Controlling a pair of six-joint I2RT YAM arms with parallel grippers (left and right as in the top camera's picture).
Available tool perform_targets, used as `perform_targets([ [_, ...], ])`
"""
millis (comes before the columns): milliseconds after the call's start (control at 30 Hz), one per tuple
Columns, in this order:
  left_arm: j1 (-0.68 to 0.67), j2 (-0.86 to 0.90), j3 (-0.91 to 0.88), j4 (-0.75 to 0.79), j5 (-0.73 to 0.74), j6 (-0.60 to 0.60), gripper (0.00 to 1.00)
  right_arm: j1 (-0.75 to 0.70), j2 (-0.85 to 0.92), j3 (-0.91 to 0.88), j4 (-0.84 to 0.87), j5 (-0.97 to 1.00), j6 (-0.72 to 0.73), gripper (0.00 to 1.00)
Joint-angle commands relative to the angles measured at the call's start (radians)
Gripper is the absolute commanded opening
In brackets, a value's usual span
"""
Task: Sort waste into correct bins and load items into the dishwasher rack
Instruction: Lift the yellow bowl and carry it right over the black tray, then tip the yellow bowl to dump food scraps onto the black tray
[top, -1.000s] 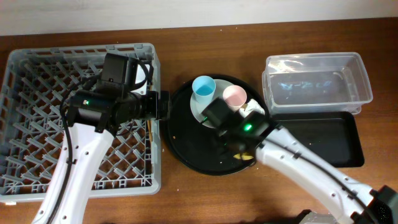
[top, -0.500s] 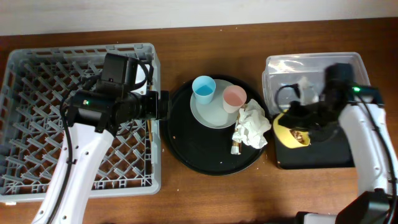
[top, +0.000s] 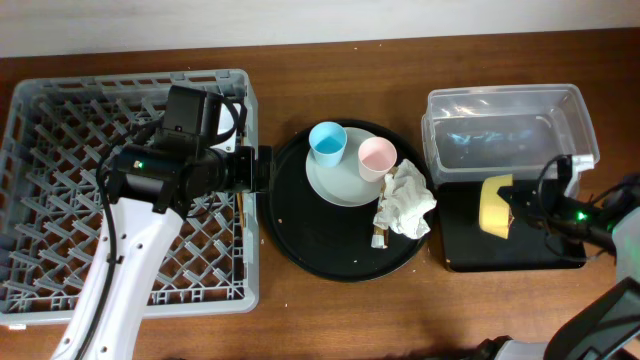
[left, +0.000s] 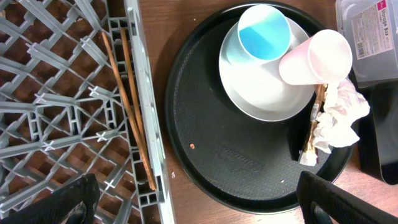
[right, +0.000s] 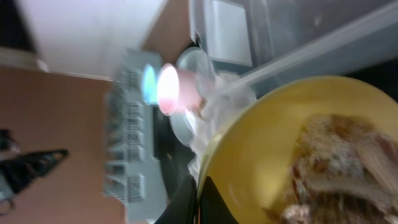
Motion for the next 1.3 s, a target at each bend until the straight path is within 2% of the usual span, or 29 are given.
perform_targets([
  [0,0.001,0.001,0.012,0.002,0.007,0.005,0.99,-0.049,0.046,-0.062,0.051,-0.227,-0.024,0.04],
  [133,0.001,0.001,0.012,0.002,0.007,0.005,0.99,-0.099,0.092,-0.107,0.08,-0.317,-0.024,0.04],
  [400,0.001,0.001,0.012,0.002,0.007,0.005,0.99,-0.228,0.185,-0.113,0.079,-0.337,-0.001,0.04],
  [467,0.001,0.001,0.012,0.002,0.007,0.005,0.99,-0.237,0.21,-0.113,0.079,-0.406,-0.001,0.04],
  [633,0.001,0.001,0.012,0.002,0.007,0.005,0.99,-0.238,0.224,-0.113,0.074,-0.42,0.117,0.04],
  [867,0.001,0.001,0.012,0.002,0.007,0.005,1.0,-0.238,0.224,-0.072,-0.028,-0.42,0.262,0.04],
  [933,0.001,0.001,0.012,0.002,0.007,0.005,0.99,-0.238,0.218,-0.056,-0.082,-0.42,0.246,0.04],
  [1100,0.001,0.001,0.012,0.002,0.007,0.005,0.99,-0.237,0.143,-0.044,-0.097,-0.409,0.202,0.04],
  [1167,0.001,0.001,0.012,0.002,0.007,0.005,0.99,-0.237,0.131,-0.012,-0.102,-0.334,0.206,0.04],
  [1267,0.001,0.001,0.012,0.002,0.007,0.005,0.99,-0.237,0.085,0.072,-0.253,-0.205,0.119,0.04],
])
